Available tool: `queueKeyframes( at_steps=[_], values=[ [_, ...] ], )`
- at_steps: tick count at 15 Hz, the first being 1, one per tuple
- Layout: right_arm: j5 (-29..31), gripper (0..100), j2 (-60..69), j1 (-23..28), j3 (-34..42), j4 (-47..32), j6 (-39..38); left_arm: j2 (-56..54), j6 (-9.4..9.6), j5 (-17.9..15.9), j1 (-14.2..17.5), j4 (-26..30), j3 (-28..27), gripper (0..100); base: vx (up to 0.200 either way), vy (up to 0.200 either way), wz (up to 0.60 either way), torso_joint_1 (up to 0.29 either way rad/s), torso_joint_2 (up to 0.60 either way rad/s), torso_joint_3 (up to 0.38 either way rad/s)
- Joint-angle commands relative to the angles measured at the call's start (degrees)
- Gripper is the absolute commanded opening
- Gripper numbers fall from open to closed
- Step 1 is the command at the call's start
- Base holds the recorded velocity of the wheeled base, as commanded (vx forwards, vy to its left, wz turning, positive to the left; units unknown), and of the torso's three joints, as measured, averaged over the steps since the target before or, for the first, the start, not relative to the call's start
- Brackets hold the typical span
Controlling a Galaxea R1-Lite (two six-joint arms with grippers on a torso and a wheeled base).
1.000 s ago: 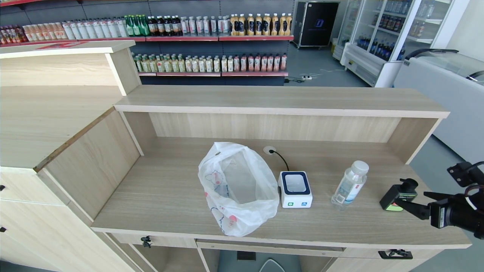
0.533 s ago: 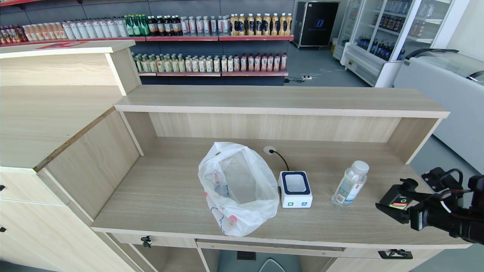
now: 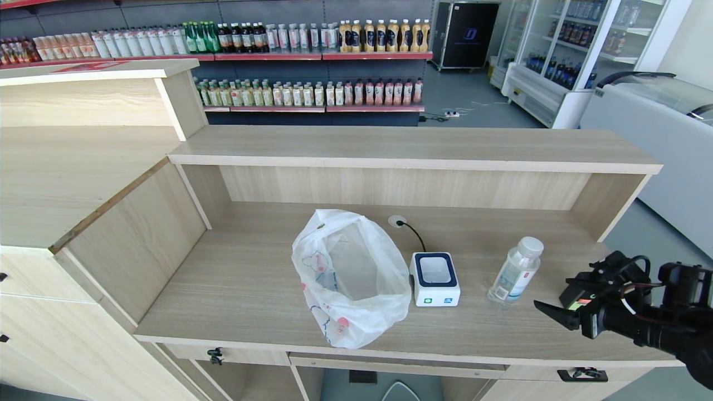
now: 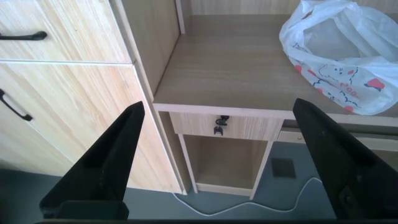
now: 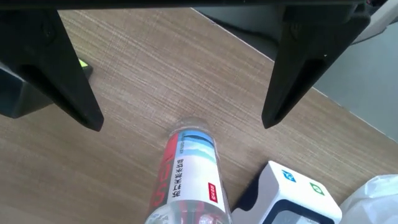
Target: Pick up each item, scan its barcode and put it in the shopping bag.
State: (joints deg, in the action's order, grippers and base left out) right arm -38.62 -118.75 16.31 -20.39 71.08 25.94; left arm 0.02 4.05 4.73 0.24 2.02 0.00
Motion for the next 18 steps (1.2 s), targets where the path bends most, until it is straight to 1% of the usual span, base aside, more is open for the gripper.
queueKeyframes(
  at_steps=[1,5,8,9,12,18],
  values=[
    [0.04,100,-3.33,-0.93,-1.84,0.9,0.07,-0.02,0.0,0.02,0.11,0.0,0.0,100,0.0,0.0,0.0,0.0,0.0,0.0],
    [0.21,100,-6.14,-3.22,-5.88,2.74,-0.1,-0.02,0.0,0.02,0.02,0.0,0.0,100,0.0,0.0,0.0,0.0,0.0,0.0],
    [0.12,100,-7.64,-5.41,-6.76,3.45,0.07,-0.02,0.0,0.02,0.02,0.0,0.0,100,0.0,0.0,0.0,0.0,0.0,0.0],
    [0.12,100,-7.73,-5.41,-6.85,3.45,-0.01,-0.02,0.0,0.02,0.02,0.0,0.0,100,0.0,0.0,0.0,0.0,0.0,0.0],
    [0.21,100,-10.63,-6.82,-10.19,5.12,-0.1,-0.02,0.0,0.02,0.11,0.0,0.0,100,0.0,0.0,0.0,0.0,0.0,0.0],
    [0.21,100,-13.7,-8.58,-13.97,5.29,-0.45,-0.02,0.0,0.02,0.11,0.0,0.0,100,0.0,0.0,0.0,0.0,0.0,0.0]
  ],
)
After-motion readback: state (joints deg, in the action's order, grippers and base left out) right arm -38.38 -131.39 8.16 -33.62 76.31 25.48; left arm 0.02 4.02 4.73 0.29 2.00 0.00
